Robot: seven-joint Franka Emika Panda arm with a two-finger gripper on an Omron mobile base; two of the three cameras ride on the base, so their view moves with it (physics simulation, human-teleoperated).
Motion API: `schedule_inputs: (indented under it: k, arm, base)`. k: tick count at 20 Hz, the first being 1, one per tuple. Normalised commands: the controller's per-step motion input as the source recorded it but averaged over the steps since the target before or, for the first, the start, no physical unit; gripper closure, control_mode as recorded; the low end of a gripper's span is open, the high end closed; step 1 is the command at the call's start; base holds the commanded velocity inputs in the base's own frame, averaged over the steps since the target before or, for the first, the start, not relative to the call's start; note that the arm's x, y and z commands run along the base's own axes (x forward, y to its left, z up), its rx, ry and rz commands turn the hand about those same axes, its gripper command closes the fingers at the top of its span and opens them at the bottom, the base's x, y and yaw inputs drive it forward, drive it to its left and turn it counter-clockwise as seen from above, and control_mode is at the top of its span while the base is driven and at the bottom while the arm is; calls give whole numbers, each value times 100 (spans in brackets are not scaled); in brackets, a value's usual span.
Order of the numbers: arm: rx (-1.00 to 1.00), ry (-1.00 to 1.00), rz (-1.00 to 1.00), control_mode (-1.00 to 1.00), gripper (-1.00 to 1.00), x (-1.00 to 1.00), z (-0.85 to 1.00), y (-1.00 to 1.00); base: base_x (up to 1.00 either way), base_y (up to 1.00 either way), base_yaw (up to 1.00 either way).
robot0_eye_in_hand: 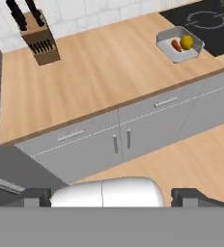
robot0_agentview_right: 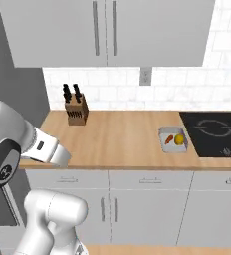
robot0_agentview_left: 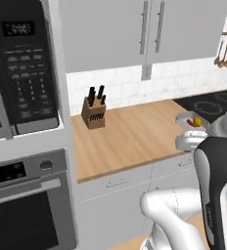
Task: Take the meat container that has the shrimp and place it on the second highest rack of the freezer. Then take the vegetable container that has the carrot and lemon and place it on the highest rack of the freezer.
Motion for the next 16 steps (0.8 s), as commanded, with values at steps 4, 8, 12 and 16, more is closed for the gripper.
schedule_inputs:
  k: [4,8,12,16]
  arm:
    - [0,0,0,100,-100,0,0,0]
    - [0,0,0,100,-100,0,0,0]
    - [0,0,0,100,-100,0,0,0]
    - [0,0,0,100,-100,0,0,0]
  base:
    - [91,-100,28]
    - [6,-100,14]
    - [26,-93,0]
    - [44,-69,0]
